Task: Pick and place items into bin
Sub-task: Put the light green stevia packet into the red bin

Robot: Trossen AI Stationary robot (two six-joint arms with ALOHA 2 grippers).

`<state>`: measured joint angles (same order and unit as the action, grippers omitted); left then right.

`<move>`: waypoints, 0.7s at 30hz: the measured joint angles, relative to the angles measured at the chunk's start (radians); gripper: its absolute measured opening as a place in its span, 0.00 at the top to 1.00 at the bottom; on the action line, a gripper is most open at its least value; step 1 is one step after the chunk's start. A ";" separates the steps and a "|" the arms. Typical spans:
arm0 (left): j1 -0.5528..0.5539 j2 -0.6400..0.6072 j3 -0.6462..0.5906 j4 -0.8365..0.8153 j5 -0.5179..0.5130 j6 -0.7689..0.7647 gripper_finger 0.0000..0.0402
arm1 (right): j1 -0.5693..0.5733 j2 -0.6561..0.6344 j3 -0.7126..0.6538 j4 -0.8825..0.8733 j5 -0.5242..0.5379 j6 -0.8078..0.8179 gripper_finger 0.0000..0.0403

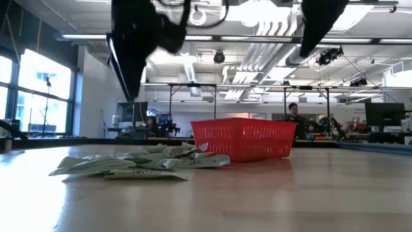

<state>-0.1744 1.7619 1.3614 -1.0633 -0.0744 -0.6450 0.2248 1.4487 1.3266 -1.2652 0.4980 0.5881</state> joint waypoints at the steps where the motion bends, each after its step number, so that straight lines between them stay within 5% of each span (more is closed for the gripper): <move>1: 0.005 0.001 -0.041 0.051 0.000 -0.032 0.30 | -0.025 -0.002 0.000 0.017 0.000 -0.028 0.13; 6: 0.039 0.027 -0.162 0.204 0.034 -0.121 0.33 | -0.126 -0.005 0.000 0.056 -0.054 -0.141 0.13; 13: 0.101 0.040 -0.210 0.247 -0.105 -0.114 0.24 | -0.181 -0.005 0.000 0.056 -0.085 -0.186 0.13; 21: 0.163 0.043 -0.249 0.349 0.004 -0.058 0.23 | -0.186 -0.005 0.000 0.043 -0.089 -0.181 0.13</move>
<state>-0.0117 1.8049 1.1128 -0.7144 -0.0702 -0.7033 0.0387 1.4433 1.3270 -1.2224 0.4092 0.4066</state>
